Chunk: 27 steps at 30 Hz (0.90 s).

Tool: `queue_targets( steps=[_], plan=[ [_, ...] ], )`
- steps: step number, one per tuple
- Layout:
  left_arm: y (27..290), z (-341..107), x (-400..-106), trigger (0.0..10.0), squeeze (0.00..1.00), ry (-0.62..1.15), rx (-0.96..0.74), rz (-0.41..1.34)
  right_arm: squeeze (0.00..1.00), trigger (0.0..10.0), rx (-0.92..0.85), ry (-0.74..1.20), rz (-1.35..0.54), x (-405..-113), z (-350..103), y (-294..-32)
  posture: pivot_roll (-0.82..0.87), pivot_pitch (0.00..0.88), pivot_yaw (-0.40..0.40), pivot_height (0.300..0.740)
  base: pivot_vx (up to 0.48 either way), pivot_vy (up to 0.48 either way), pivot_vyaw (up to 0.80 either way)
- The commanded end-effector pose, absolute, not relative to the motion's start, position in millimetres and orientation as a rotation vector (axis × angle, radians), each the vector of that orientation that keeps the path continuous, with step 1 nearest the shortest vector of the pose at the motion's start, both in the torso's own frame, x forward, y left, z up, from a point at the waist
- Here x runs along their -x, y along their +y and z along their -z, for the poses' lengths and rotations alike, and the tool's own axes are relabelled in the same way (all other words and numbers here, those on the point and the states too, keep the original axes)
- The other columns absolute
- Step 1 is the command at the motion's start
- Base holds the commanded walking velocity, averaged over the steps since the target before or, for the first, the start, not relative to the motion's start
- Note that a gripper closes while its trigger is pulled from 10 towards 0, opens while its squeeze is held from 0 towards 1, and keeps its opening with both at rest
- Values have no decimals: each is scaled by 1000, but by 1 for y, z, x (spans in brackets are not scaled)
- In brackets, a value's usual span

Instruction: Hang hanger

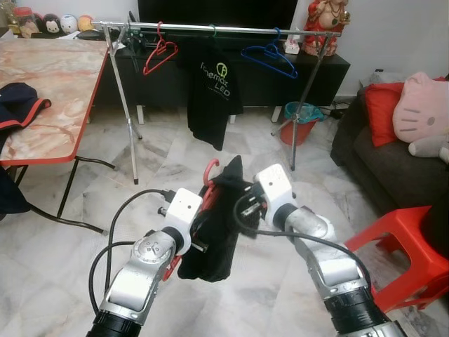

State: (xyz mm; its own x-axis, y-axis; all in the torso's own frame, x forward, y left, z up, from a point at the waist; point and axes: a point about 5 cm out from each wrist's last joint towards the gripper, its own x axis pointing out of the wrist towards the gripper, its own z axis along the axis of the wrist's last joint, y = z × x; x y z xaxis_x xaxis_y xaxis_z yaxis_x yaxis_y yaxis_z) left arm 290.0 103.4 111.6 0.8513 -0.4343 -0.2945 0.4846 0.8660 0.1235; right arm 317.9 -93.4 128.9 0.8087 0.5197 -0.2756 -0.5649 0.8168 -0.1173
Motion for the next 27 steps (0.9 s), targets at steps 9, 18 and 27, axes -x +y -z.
queue_targets(
  steps=[9,18,27],
  plan=[
    [97,-124,-292,10000,0,194,-177,514,0,10000,211,174,-716,-309,-141,-84,84,26,-142,740,0,0,0],
    [96,-124,-292,10000,0,191,-175,521,584,10000,240,207,-723,-306,-135,-86,85,26,-144,740,0,0,0],
    [96,-126,-293,10000,0,176,-169,518,980,10000,248,212,-719,-305,-135,-88,84,25,-145,740,0,0,0]
  ],
)
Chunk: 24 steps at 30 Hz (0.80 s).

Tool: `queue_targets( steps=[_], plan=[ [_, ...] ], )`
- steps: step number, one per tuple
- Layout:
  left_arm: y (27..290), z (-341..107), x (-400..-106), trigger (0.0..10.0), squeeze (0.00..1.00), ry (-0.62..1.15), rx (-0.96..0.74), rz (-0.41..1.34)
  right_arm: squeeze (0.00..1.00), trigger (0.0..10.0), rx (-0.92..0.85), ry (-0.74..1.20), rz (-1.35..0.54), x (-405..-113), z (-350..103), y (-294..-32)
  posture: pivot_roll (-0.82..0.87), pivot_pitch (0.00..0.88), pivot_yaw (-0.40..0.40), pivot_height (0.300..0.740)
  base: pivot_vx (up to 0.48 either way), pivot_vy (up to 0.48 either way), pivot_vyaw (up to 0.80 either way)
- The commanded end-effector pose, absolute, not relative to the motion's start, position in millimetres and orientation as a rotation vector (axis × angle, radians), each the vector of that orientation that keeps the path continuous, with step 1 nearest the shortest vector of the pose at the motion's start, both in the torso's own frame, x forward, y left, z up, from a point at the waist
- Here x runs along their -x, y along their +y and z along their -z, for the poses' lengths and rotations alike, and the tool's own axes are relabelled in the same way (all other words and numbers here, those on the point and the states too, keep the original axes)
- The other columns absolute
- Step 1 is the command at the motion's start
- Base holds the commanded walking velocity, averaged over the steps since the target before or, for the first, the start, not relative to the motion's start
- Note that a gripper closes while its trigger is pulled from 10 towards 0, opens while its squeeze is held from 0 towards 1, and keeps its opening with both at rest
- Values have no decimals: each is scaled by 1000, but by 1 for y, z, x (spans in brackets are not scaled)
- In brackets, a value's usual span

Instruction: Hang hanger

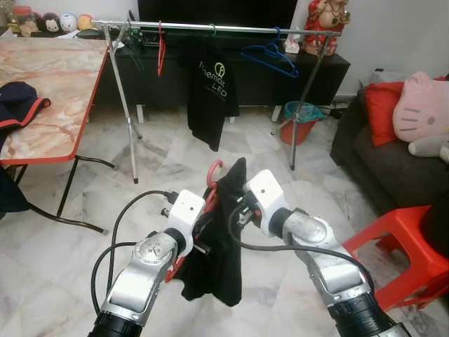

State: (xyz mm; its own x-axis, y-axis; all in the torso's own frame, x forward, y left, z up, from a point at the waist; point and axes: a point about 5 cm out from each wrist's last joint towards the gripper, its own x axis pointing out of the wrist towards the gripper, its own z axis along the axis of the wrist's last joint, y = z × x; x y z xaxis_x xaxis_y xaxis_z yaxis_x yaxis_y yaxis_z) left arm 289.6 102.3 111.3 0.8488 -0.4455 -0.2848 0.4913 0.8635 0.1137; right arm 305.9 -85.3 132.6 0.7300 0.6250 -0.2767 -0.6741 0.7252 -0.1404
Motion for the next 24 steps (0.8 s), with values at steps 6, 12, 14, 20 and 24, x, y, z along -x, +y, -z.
queue_targets(
  steps=[6,12,14,20,24],
  plan=[
    [97,-126,-294,10000,0,169,-162,517,1000,10000,246,200,-712,-303,-137,-89,80,25,-143,740,0,0,0],
    [104,-125,-290,10000,0,176,-190,579,1000,10000,257,156,-587,-313,-149,-112,74,27,-143,740,0,0,0],
    [109,-124,-286,10000,0,188,-210,624,1000,10000,259,143,-551,-316,-154,-122,74,27,-143,740,0,0,0],
    [129,-119,-274,10000,0,214,-278,719,1000,10000,324,120,-556,-323,-163,-143,67,27,-143,740,0,0,0],
    [139,-118,-269,10000,0,221,-292,752,0,10000,355,107,-641,-321,-165,-148,65,30,-144,740,0,0,0]
  ],
)
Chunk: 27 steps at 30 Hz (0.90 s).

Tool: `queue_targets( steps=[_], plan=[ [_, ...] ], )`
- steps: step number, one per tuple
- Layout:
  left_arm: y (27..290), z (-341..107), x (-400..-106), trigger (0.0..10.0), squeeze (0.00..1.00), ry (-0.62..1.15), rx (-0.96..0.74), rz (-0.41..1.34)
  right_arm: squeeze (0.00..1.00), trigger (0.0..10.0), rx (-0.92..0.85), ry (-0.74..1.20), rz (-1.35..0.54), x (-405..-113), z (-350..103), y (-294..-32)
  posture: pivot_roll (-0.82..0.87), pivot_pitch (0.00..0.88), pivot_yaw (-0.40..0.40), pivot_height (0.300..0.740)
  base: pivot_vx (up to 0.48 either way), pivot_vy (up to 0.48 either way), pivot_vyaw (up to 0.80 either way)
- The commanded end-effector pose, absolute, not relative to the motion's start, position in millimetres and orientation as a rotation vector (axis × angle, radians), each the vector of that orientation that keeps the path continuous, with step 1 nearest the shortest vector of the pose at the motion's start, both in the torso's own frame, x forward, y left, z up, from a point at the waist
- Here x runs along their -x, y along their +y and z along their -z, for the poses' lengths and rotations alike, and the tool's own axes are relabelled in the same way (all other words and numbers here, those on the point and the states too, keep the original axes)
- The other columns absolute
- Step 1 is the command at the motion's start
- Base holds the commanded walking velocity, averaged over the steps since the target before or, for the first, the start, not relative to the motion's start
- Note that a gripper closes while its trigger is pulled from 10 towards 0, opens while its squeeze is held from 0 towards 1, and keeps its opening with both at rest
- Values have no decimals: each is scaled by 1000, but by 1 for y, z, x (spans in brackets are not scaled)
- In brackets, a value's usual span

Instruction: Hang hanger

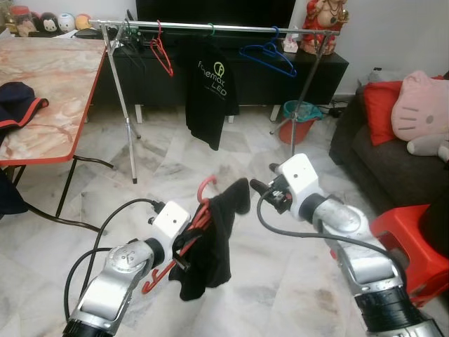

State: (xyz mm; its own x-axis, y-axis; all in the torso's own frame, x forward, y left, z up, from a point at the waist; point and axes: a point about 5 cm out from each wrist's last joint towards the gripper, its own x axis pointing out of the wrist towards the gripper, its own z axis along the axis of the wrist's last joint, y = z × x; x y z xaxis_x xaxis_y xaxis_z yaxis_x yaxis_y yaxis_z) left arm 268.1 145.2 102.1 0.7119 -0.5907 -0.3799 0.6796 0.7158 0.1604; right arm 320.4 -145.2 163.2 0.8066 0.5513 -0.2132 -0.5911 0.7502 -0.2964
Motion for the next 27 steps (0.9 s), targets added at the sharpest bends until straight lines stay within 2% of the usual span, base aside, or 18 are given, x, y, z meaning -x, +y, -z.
queue_targets(
  steps=[1,7,12,14,27],
  plan=[
    [142,-117,-266,10000,0,225,-292,773,0,10000,364,101,-680,-320,-166,-149,65,30,-144,740,0,0,0],
    [147,-117,-258,10000,0,205,-302,865,0,10000,470,139,-849,-316,-156,-159,64,26,-146,740,0,0,0],
    [145,-115,-250,10000,0,228,-277,950,0,10000,442,149,-1000,-310,-153,-161,61,24,-148,740,0,0,0],
    [145,-113,-241,10000,0,257,-263,1027,0,10000,496,205,-1098,-305,-143,-168,61,24,-148,740,0,0,0],
    [148,-113,-229,10000,0,322,-263,1173,0,10000,473,281,-1269,-306,-134,-178,71,24,-144,740,0,0,0]
  ],
)
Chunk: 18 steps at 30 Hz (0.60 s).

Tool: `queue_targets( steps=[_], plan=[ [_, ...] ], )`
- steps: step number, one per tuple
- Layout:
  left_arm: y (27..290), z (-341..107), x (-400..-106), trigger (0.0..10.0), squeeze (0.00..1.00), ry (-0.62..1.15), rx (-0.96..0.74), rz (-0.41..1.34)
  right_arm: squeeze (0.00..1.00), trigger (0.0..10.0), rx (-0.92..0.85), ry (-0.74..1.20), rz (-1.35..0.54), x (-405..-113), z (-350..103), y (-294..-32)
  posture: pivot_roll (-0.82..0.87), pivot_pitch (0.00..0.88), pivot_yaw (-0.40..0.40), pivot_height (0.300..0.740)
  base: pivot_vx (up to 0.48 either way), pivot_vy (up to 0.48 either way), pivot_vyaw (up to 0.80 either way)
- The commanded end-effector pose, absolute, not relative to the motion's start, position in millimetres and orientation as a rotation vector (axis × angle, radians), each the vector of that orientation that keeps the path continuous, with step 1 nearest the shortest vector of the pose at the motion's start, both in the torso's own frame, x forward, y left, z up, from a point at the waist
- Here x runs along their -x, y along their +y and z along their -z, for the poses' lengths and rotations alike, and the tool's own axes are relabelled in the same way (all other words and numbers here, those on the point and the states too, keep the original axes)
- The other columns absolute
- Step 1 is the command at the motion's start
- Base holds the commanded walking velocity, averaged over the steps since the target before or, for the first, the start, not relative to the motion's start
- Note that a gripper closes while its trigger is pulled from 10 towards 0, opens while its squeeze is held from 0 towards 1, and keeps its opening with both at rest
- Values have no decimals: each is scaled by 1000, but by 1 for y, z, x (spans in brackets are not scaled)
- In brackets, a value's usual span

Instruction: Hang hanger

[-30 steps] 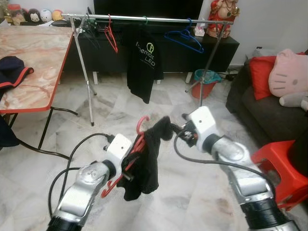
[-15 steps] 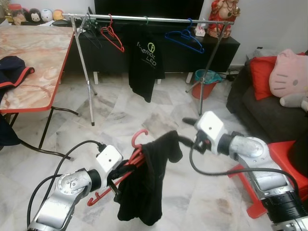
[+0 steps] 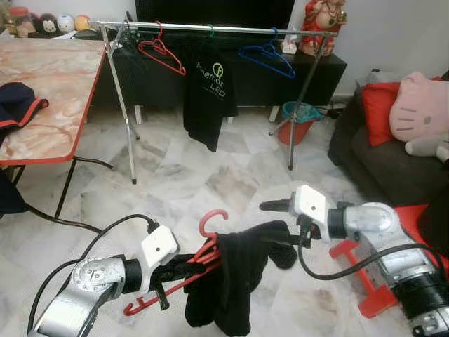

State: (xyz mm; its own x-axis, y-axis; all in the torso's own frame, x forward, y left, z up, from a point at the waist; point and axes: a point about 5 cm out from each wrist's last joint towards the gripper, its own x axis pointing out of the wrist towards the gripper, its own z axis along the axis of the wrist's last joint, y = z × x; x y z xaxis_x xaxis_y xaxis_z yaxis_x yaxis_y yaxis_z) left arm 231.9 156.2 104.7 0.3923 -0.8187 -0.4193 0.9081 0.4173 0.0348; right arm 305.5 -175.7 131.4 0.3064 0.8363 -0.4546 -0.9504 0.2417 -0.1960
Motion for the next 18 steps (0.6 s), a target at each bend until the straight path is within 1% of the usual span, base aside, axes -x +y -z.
queue_targets(
  steps=[1,3,10,13,18],
  plan=[
    [148,-113,-229,10000,0,322,-263,1173,0,10000,473,281,-1269,-306,-134,-178,71,24,-144,740,0,0,0],
    [149,-113,-228,10000,0,325,-273,1185,0,10000,453,312,-1326,-301,-130,-180,71,20,-141,740,0,0,0],
    [149,-115,-230,10000,0,327,-277,1203,0,10000,399,335,-1401,-298,-126,-180,73,17,-140,740,0,0,0],
    [148,-115,-229,10000,0,331,-280,1220,0,10000,410,359,-1421,-296,-121,-181,76,11,-141,740,0,0,0],
    [145,-117,-229,10000,0,324,-279,1239,0,10000,418,382,-1403,-299,-112,-179,80,7,-143,740,0,0,0]
  ],
)
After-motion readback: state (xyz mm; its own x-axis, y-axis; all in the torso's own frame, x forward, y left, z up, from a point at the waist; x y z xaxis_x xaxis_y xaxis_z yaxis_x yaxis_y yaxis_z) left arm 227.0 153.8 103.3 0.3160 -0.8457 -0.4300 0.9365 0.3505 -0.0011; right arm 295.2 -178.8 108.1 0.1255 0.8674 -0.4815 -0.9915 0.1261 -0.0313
